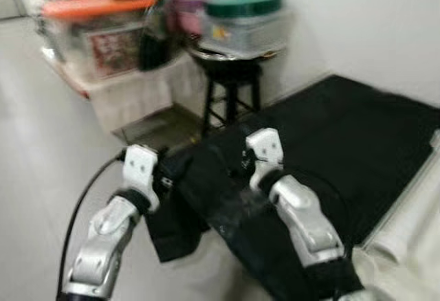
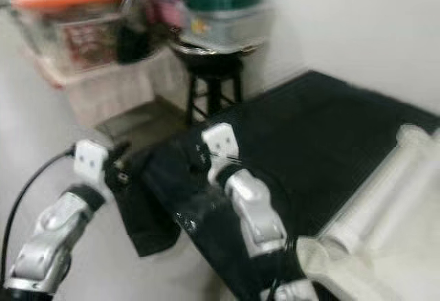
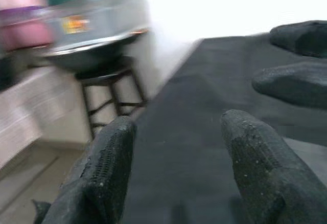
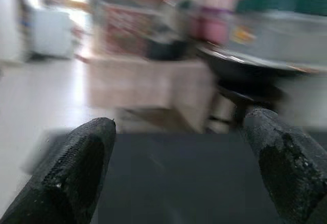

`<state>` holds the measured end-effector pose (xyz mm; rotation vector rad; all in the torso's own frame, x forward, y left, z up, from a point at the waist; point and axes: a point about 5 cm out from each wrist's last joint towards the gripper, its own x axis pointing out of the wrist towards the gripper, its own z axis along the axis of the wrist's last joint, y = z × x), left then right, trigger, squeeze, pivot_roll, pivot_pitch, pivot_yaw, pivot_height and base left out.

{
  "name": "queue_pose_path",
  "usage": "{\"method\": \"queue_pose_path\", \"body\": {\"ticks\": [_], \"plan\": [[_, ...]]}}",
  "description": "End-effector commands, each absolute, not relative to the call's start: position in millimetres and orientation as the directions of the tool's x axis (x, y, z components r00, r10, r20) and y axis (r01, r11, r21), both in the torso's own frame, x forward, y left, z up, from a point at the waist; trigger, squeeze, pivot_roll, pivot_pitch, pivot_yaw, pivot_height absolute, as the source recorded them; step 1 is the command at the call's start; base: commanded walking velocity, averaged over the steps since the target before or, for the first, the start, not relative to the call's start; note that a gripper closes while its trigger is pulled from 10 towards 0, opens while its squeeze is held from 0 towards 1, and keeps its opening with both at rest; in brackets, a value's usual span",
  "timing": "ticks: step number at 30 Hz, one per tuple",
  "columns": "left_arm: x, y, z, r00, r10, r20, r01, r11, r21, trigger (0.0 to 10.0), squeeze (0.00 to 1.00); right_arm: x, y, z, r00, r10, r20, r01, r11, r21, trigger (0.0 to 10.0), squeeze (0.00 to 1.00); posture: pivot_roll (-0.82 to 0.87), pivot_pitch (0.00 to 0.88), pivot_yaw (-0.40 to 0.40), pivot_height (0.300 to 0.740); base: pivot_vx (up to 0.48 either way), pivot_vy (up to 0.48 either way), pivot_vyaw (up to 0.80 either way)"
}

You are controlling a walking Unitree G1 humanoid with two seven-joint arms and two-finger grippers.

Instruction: Building children table

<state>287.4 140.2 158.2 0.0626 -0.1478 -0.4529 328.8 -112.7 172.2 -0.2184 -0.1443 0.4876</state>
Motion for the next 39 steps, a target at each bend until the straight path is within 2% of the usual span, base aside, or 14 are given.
{"method": "queue_pose_path", "body": {"ticks": [1,19,39], "plan": [[287,144,153,0.901,-0.419,0.109,0.407,0.906,0.117,10.0,0.00,328,-106,170,0.872,0.485,0.072,-0.456,0.856,-0.242,10.0,0.00,-0.05,0.015,0.037,0.740,0.000,0.000,-0.77],[283,147,131,0.917,-0.398,0.038,0.391,0.912,0.124,10.0,0.00,324,-95,164,0.862,0.506,0.030,-0.468,0.817,-0.338,10.0,0.00,-0.05,0.006,0.030,0.740,0.000,0.000,-0.77],[283,149,129,0.921,-0.389,0.032,0.380,0.912,0.152,10.0,0.00,330,-105,163,0.902,0.430,0.023,-0.396,0.850,-0.347,10.0,0.00,-0.05,0.012,0.029,0.740,0.000,0.000,-0.77]]}}
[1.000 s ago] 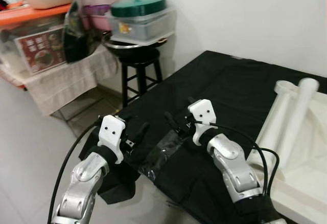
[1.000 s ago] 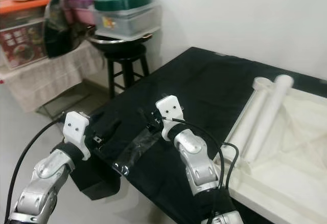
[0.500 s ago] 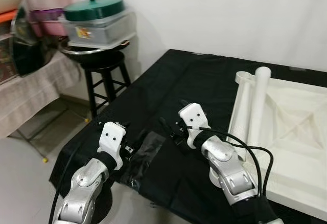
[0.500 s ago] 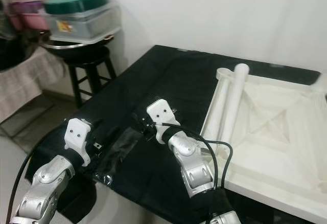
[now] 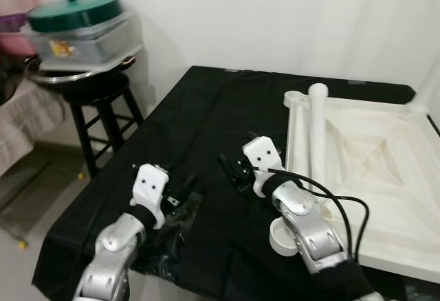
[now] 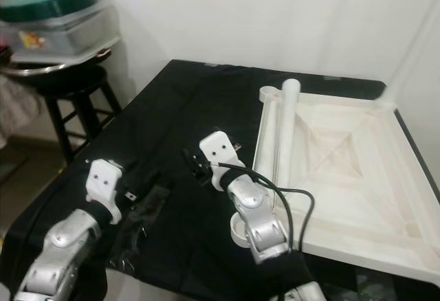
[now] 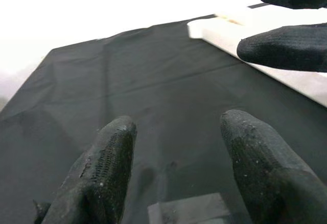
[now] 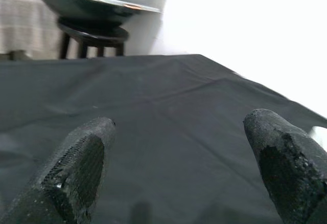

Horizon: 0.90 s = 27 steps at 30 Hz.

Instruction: Building children table

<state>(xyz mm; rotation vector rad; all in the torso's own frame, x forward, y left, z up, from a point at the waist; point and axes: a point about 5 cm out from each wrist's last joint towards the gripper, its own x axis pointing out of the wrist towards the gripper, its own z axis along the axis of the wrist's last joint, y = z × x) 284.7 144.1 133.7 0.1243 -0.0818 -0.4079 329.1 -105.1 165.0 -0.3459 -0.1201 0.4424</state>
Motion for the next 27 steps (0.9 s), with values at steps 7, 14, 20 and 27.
{"method": "queue_pose_path", "body": {"ticks": [7,14,20,27], "plan": [[282.1,153.0,130.3,0.929,-0.367,0.052,0.353,0.919,0.177,10.0,0.00,330.4,-103.5,161.6,0.906,0.422,0.024,-0.390,0.856,-0.340,10.0,0.00,-0.05,0.015,0.032,0.740,0.000,0.000,-0.77],[282.6,154.1,131.3,0.934,-0.353,0.052,0.340,0.924,0.177,10.0,0.00,330.1,-102.8,162.9,0.908,0.415,0.053,-0.379,0.869,-0.319,10.0,0.00,-0.05,0.016,0.032,0.740,0.000,0.000,-0.44],[282.4,153.8,131.0,0.934,-0.355,0.041,0.343,0.921,0.184,10.0,0.00,328.9,-100.3,162.5,0.905,0.421,0.059,-0.383,0.868,-0.318,10.0,0.00,-0.05,0.017,0.032,0.740,0.000,0.000,0.00],[282.5,153.9,131.7,0.934,-0.356,0.036,0.342,0.917,0.205,10.0,0.00,329.6,-102.0,161.8,0.909,0.413,0.057,-0.376,0.870,-0.318,10.0,0.00,-0.05,0.019,0.033,0.740,0.000,-0.454,0.00]]}}
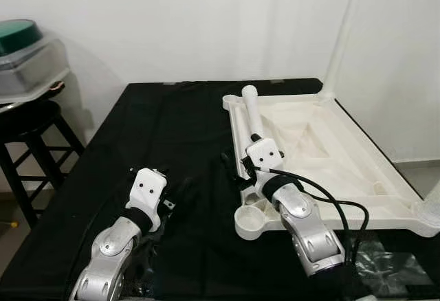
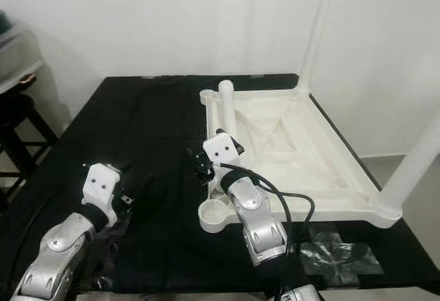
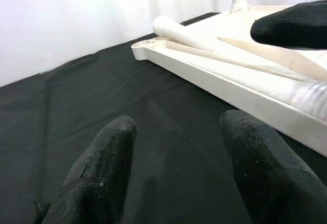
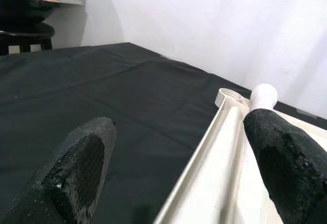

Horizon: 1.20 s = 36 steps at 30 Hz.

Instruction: Building children table

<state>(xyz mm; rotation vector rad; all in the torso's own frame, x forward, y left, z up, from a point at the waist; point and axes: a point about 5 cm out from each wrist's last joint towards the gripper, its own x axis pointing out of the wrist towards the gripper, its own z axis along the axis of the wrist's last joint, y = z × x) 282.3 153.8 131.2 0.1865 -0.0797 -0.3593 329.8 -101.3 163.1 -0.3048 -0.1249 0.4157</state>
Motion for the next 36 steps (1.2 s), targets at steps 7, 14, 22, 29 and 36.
{"method": "queue_pose_path", "body": {"ticks": [7,14,22,29,36], "plan": [[284,151,133,0.924,-0.382,0.032,0.365,0.903,0.227,10.0,0.00,331,-107,159,0.921,0.387,0.042,-0.352,0.876,-0.330,10.0,0.00,-0.05,0.019,0.034,0.740,0.000,-0.454,0.00],[285,147,141,0.890,-0.455,0.029,0.422,0.845,0.329,10.0,0.00,330,-105,152,0.918,0.397,-0.004,-0.376,0.866,-0.329,10.0,0.00,-0.05,0.020,0.035,0.740,0.000,-0.064,0.00],[286,154,144,0.854,-0.518,-0.054,0.448,0.678,0.583,10.0,0.00,326,-98,145,0.895,0.444,-0.043,-0.433,0.840,-0.326,10.0,0.00,-0.05,0.021,0.036,0.740,0.000,0.000,0.00],[291,162,157,0.808,-0.569,-0.149,0.432,0.401,0.808,10.0,0.00,322,-97,131,0.880,0.458,-0.125,-0.472,0.811,-0.345,10.0,0.00,-0.05,0.024,0.030,0.740,0.000,0.000,0.00],[291,153,155,0.757,-0.620,-0.205,0.431,0.238,0.871,10.0,0.00,322,-104,121,0.888,0.424,-0.180,-0.460,0.821,-0.337,10.0,0.00,-0.05,0.030,0.021,0.740,0.000,0.000,0.00]]}}
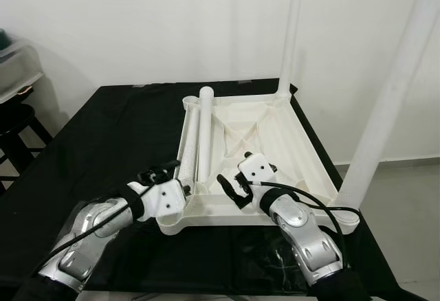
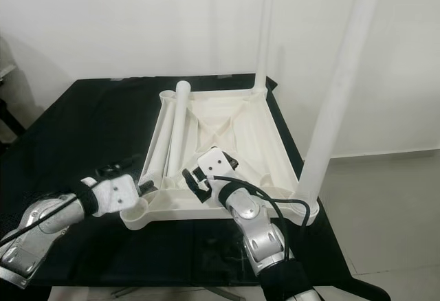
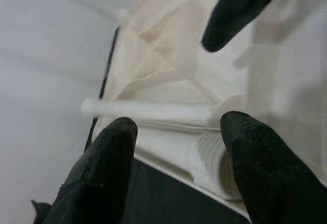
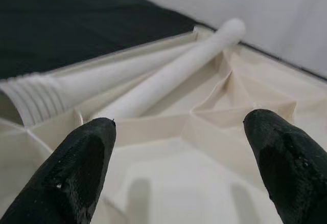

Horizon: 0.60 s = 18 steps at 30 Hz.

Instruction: Building children table

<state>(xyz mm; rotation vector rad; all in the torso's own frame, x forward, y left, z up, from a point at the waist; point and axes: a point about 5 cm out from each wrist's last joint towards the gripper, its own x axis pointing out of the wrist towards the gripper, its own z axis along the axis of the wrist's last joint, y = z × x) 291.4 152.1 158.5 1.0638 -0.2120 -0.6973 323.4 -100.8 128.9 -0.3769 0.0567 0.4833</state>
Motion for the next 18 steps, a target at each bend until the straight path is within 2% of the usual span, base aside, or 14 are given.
{"method": "queue_pose_path", "body": {"ticks": [1,4,8,13,14,18], "plan": [[291,151,153,0.745,-0.632,-0.213,0.429,0.210,0.879,10.0,0.00,322,-106,119,0.889,0.416,-0.191,-0.458,0.824,-0.333,10.0,0.00,-0.05,0.031,0.019,0.740,0.000,0.000,0.00],[295,141,155,0.725,-0.658,-0.204,0.403,0.164,0.901,10.0,0.00,324,-117,116,0.911,0.352,-0.215,-0.409,0.843,-0.349,10.0,0.00,-0.05,0.041,0.020,0.740,0.000,0.000,0.00],[298,139,157,0.725,-0.660,-0.197,0.382,0.147,0.913,10.0,0.00,323,-120,116,0.916,0.337,-0.217,-0.395,0.852,-0.345,10.0,0.00,-0.05,0.045,0.023,0.740,0.000,0.000,0.00],[302,138,157,0.713,-0.665,-0.221,0.364,0.082,0.928,10.0,0.00,321,-123,115,0.919,0.328,-0.218,-0.386,0.860,-0.334,10.0,0.00,-0.06,0.056,0.027,0.740,0.000,0.000,0.00],[304,140,153,0.693,-0.662,-0.286,0.372,-0.012,0.928,10.0,0.00,319,-123,115,0.919,0.329,-0.218,-0.386,0.863,-0.324,10.0,0.00,-0.06,0.064,0.034,0.740,0.000,0.000,0.00],[303,144,151,0.670,-0.662,-0.336,0.397,-0.063,0.916,10.0,0.00,318,-122,115,0.918,0.330,-0.220,-0.388,0.866,-0.317,10.0,0.00,-0.06,0.070,0.039,0.740,0.000,0.000,0.00]]}}
